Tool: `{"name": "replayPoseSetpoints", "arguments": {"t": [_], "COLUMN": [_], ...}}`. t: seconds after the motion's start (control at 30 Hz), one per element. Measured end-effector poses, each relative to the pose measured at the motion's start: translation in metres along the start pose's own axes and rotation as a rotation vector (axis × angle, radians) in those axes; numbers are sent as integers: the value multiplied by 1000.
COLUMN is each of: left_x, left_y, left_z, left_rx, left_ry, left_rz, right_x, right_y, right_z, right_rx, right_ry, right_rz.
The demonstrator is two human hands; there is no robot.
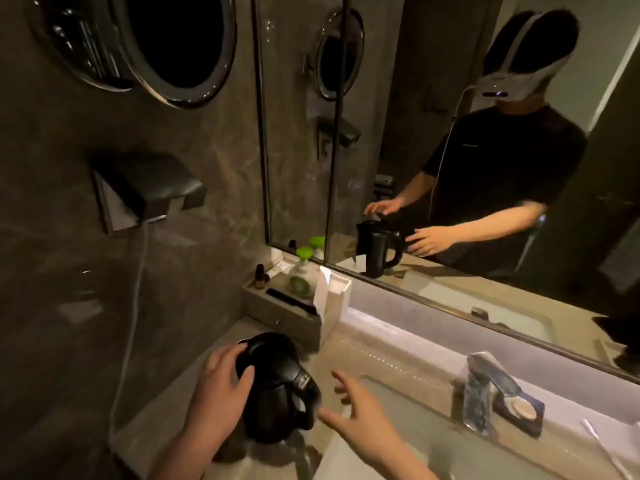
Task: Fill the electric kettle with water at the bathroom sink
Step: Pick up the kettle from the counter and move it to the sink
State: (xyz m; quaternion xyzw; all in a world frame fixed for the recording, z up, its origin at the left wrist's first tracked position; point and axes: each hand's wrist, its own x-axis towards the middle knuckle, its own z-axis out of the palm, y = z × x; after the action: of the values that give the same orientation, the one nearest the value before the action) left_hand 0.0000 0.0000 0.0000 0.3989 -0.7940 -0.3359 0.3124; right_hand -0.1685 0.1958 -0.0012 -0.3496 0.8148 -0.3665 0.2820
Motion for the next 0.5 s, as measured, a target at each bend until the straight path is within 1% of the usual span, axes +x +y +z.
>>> {"name": "replayPoseSetpoints", "arguments": {"t": [0.03,0.13,0.3,0.5], "left_x": [12,21,17,25], "left_y": [3,8,-5,1], "left_z": [3,8,11,3], "left_rx": [26,85,90,79], "left_ry": [-37,-124,-169,-214], "left_rz": [16,-21,-13,25], "right_x": [11,31,42,37], "right_y": [-8,-26,-17,-23], "right_z": [7,23,48,43], "right_rx": [25,108,242,338], "right_ry": [-33,-112,-44,5], "right_rz": [-20,-36,-34,-65]}}
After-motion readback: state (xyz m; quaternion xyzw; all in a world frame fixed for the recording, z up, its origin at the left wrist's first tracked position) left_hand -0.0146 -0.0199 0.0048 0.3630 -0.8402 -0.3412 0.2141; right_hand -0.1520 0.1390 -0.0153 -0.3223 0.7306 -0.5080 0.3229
